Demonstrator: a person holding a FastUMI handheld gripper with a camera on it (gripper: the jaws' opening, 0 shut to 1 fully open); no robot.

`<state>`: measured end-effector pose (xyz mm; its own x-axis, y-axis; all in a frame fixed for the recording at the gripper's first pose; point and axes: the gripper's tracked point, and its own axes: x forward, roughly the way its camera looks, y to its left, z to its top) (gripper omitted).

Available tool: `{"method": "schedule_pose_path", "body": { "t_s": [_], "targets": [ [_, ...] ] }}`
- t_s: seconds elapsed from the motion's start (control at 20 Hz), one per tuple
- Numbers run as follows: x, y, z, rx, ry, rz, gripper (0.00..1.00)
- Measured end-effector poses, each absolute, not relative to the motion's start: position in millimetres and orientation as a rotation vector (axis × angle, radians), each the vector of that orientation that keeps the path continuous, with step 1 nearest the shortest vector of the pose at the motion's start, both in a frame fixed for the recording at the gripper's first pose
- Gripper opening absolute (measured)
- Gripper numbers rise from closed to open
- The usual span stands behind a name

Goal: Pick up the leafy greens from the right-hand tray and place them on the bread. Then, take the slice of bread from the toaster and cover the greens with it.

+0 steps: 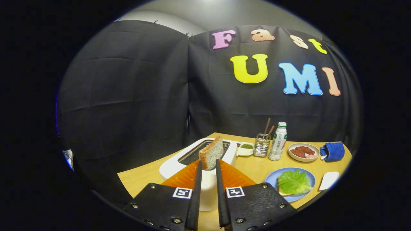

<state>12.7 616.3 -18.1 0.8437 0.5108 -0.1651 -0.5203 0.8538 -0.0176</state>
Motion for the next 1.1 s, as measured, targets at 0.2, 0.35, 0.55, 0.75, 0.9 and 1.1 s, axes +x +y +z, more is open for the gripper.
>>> {"method": "schedule_pose_path", "body": {
  "t_s": [0.2,0.35,0.55,0.75,0.9,1.1],
  "targets": [
    [21.0,627.8,-26.6,-0.054,0.201,0.512,0.25],
    [33.8,632.8,-26.0,-0.064,0.191,0.477,0.24],
    [44.9,637.0,-33.6,-0.078,0.194,0.444,0.25],
    [53.7,639.2,-36.1,-0.084,0.189,0.415,0.25],
    [61.3,638.3,-35.6,-0.066,0.172,0.405,0.21],
    [60.7,636.9,-34.5,-0.07,0.171,0.398,0.06]
  ]
}}
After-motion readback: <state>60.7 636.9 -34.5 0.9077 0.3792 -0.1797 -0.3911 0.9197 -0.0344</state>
